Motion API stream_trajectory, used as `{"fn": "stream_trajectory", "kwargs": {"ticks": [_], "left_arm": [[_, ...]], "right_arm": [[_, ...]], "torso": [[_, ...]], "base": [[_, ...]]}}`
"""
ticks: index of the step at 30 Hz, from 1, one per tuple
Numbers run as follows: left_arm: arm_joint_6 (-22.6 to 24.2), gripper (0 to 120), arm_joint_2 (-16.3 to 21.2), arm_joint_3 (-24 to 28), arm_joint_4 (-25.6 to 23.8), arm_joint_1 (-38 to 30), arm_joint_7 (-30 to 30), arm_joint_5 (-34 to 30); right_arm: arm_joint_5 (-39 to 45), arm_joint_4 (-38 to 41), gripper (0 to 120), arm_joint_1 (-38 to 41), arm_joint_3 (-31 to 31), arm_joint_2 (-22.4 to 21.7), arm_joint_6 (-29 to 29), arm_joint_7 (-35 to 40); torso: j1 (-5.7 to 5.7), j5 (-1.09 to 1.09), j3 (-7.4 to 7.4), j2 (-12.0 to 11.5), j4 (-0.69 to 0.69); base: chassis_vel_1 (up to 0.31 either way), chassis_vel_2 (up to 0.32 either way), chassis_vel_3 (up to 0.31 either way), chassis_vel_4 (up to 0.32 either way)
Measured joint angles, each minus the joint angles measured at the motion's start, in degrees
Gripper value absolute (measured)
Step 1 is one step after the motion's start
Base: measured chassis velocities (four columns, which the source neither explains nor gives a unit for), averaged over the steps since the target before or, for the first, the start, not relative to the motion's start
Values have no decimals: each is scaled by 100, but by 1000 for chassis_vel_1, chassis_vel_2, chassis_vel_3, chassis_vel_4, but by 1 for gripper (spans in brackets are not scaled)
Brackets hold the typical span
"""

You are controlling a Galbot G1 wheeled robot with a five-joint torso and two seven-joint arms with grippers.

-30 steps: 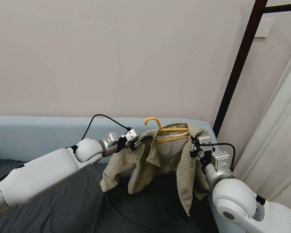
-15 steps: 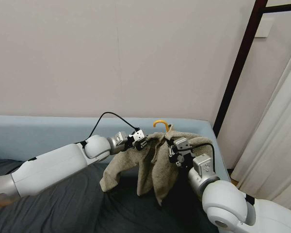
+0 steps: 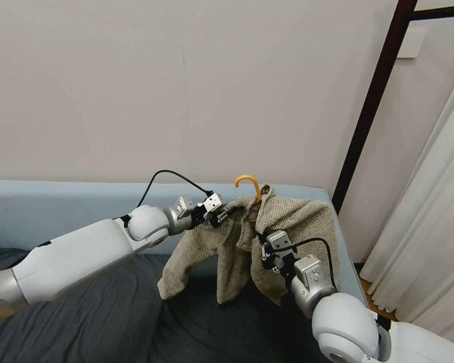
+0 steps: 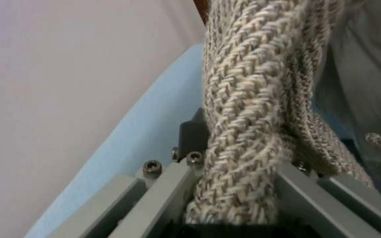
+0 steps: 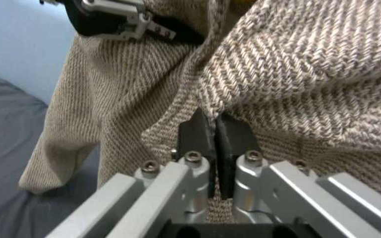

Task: Pick up the clothes from the sofa and hang them on the clothes hanger.

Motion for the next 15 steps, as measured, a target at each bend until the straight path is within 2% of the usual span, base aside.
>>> {"fn": "stream_trajectory", "kwargs": {"ticks": [9, 15], "left_arm": [[-60, 0, 194, -140, -66, 72, -2, -1], [-152, 0, 422, -370, -134, 202, 56, 48]], "right_arm": [[-228, 148, 34, -268, 122, -101, -4, -245], [-457, 491, 57, -744, 456, -420, 54, -466]], "torso": [[0, 0, 0, 0, 0], [0, 0, -1, 0, 0]], "base": [[0, 0, 0, 0], [0, 0, 0, 0]]}}
